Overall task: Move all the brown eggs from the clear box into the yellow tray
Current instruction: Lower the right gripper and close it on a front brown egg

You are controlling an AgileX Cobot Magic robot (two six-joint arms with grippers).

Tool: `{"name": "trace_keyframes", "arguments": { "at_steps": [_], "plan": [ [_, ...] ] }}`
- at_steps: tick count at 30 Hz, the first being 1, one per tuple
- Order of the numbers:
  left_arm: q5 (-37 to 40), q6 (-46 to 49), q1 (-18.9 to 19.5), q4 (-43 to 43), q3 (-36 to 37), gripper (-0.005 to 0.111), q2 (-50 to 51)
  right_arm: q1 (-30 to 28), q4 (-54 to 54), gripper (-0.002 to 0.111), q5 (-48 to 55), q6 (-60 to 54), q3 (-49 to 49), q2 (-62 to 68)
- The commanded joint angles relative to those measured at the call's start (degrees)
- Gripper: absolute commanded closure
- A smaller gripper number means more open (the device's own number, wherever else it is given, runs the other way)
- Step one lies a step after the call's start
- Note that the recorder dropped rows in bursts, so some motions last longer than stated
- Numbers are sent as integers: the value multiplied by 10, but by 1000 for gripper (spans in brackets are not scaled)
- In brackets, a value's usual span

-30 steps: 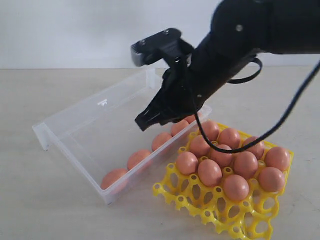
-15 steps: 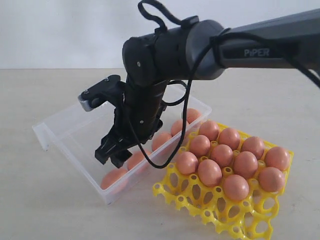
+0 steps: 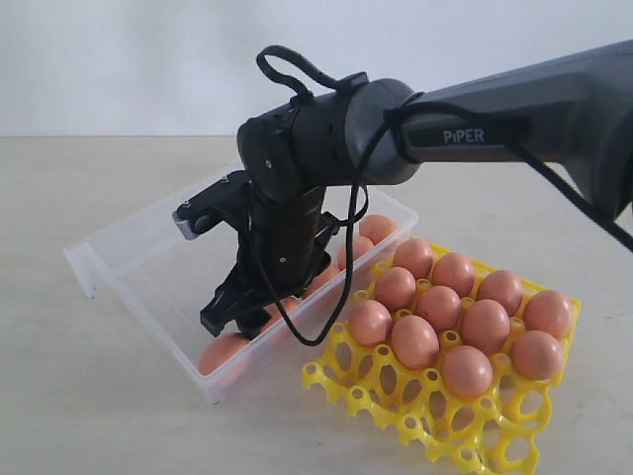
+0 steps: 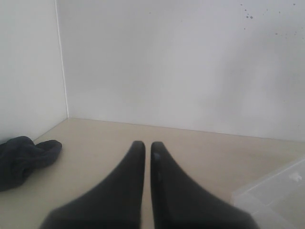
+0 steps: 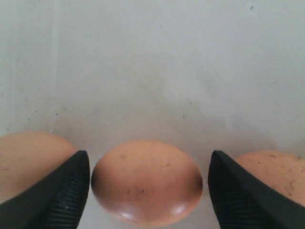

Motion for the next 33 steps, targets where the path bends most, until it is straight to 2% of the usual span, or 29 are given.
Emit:
{"name": "trace_keyframes", "arguments": {
  "at_steps": [1, 8, 18, 23, 27, 33],
  "plan": [
    [-5, 1, 0, 0, -2, 103, -2, -1, -6, 47, -5, 5, -3, 14],
    [-4, 1, 0, 0, -2, 103, -2, -1, -27, 47, -30, 26, -3, 18],
    [-4, 1, 0, 0, -2, 103, -2, -1, -54, 47, -179, 26, -3, 16],
    [-4, 1, 0, 0, -2, 103, -2, 1, -57, 47, -195, 18, -3, 11],
    [-4, 1, 0, 0, -2, 103, -2, 1, -59, 47, -172, 1, -3, -26],
    [-4, 1, 0, 0, -2, 103, -2, 1, -69, 47, 22, 0, -3, -74]
  ]
}}
